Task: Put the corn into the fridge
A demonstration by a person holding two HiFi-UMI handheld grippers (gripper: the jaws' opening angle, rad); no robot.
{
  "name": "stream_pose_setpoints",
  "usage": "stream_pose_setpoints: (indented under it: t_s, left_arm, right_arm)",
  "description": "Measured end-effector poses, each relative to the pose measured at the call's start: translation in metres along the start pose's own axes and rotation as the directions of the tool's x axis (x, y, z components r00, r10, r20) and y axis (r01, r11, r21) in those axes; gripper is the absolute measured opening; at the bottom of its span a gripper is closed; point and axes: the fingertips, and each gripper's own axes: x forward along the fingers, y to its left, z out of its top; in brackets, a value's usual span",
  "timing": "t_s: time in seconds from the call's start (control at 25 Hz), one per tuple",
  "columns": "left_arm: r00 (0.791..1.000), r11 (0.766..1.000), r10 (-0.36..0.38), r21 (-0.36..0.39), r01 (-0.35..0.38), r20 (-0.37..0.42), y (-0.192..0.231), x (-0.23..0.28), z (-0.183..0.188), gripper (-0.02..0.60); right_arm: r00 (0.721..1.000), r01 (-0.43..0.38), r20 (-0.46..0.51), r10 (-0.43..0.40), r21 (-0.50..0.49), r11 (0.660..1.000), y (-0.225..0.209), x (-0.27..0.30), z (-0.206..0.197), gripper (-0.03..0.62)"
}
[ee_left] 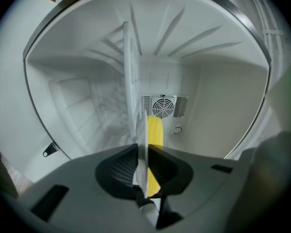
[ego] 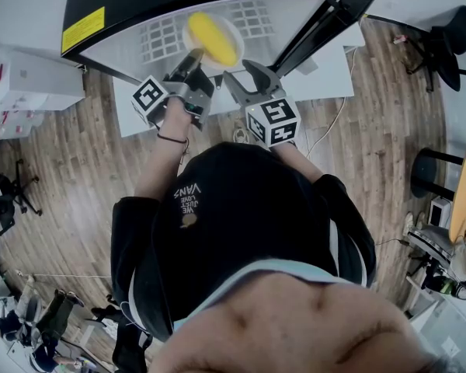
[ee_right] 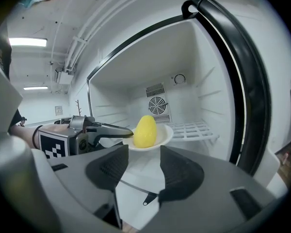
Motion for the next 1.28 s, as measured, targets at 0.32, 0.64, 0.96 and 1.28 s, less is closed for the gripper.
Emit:
stream_pose_setpoints:
  t_s: [0.32, 0.64, 0.96, 1.28]
  left_arm:
    - [1.0, 1.0, -0.018, -0.023, 0.018, -0.005, -0.004, 0.0, -0.002, 0.041]
    - [1.0, 0.999, -0.027, -0.029, 0.027, 0.0, -0.003, 0.002, -0.001, 0.044]
    - [0.998, 0.998, -0.055, -0.029, 0.055, 0.004, -0.009, 0.001, 0.002, 0.082]
    - [0.998, 0.997, -0.07, -0.031, 0.07, 0.0, -0.01, 0.0, 0.0, 0.089]
  right_arm:
    - [1.0, 0.013, -0.005, -0.013, 0.005, 1.0, -0.002, 0.003, 0.001, 0.195]
    - [1.0, 0.024, -0.011, -0.024, 0.011, 1.0, -0.006, 0.007, 0.002, 0.195]
    - [1.0, 0.023, -0.012, -0.023, 0.011, 1.0, -0.007, 0.009, 0.004, 0.195]
    - [1.0, 0.027, -0.016, -0.027, 0.016, 1.0, -0.01, 0.014, 0.005, 0.195]
